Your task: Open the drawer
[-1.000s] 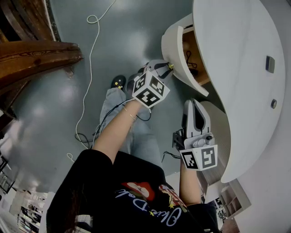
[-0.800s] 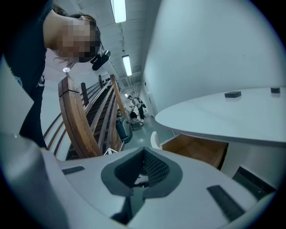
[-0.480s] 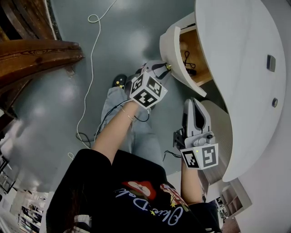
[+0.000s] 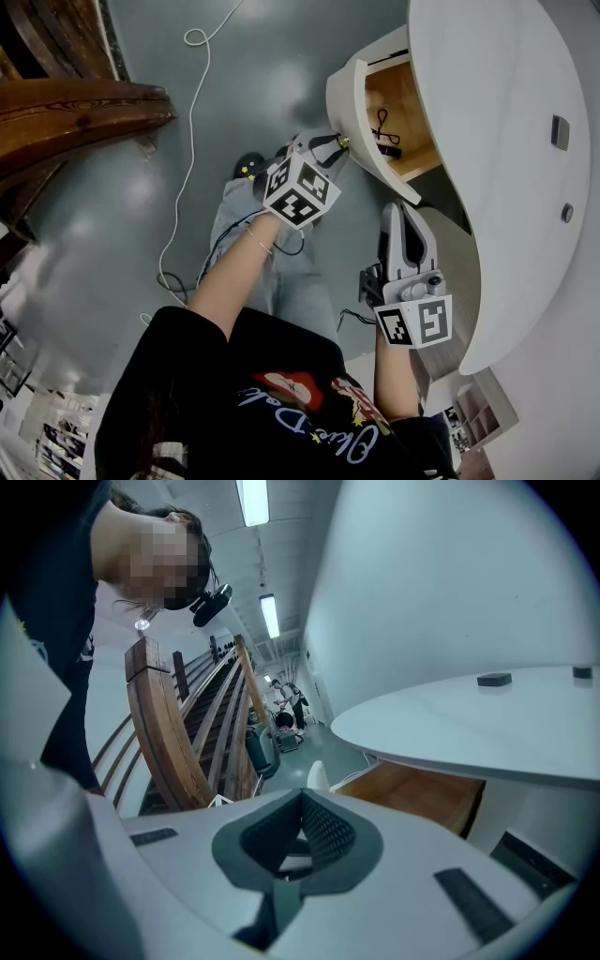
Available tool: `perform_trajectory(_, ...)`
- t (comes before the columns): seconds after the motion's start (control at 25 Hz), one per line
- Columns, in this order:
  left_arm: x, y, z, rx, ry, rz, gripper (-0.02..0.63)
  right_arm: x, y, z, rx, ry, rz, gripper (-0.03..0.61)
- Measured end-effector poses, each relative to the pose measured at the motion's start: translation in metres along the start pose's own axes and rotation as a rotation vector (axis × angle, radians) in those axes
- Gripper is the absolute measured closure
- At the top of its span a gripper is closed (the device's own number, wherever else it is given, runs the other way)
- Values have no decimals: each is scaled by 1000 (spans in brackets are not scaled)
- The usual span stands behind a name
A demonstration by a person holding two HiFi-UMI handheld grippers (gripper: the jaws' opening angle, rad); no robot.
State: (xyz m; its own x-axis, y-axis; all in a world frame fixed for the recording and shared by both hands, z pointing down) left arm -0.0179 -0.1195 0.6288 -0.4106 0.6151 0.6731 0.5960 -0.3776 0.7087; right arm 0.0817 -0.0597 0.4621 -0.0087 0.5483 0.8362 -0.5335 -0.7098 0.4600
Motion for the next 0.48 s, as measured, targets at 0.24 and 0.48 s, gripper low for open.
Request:
perform_trajectory(0.24,4,-5,-1,-2,-2,-7,512,-1,-1,1,5,10,2,578)
perform_trajectory(0.48,10,-10,-1,0,-8,-12,512,0,-3,0,12,16,1,578)
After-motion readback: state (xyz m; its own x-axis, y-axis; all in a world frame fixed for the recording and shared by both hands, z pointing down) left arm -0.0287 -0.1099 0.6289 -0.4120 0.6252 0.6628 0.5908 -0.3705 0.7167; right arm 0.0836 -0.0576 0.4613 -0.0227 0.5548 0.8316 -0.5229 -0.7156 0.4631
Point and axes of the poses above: the fingertips, and each gripper's own axes: y forward along the fingers, z to its right, x out of its underside, the point moved 5 cm from there along -y, backward along the fingers, and after that the axes turned 5 degrees about -z, right-handed, at the moved point
